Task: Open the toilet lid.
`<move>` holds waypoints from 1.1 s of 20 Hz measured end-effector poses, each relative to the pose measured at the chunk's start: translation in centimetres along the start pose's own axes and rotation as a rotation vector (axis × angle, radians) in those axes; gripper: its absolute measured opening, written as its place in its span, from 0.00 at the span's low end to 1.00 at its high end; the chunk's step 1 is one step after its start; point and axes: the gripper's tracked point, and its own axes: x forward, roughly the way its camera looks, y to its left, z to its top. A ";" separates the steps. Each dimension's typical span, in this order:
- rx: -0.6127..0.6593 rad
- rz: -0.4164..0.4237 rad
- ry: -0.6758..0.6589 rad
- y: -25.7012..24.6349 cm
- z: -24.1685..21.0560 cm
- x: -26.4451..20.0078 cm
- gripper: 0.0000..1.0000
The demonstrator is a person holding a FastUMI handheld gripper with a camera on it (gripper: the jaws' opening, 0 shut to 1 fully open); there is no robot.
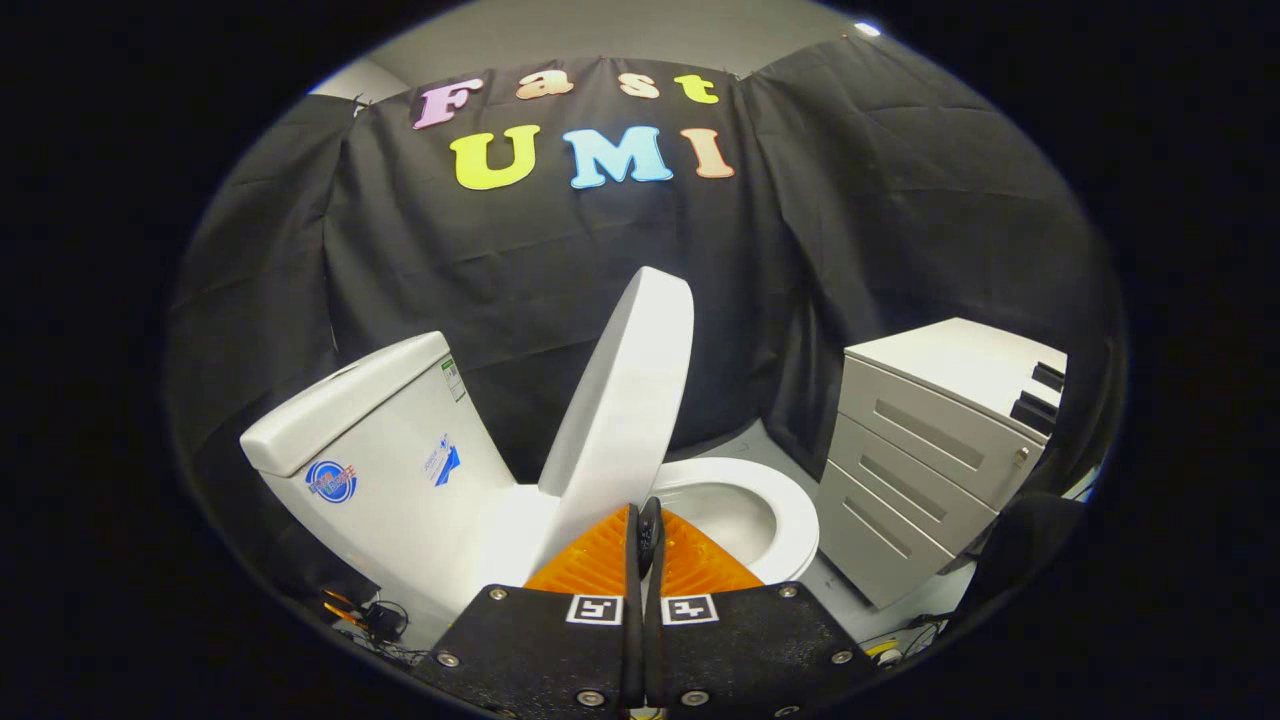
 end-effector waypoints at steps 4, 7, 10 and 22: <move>-0.082 -0.006 -0.031 2.1 0.8 -0.7 0.00; -0.117 0.002 -0.051 4.0 1.5 -0.9 0.00; -0.163 0.005 -0.071 5.8 1.9 -1.3 0.00; -0.285 0.026 -0.134 13.6 2.8 -2.2 0.00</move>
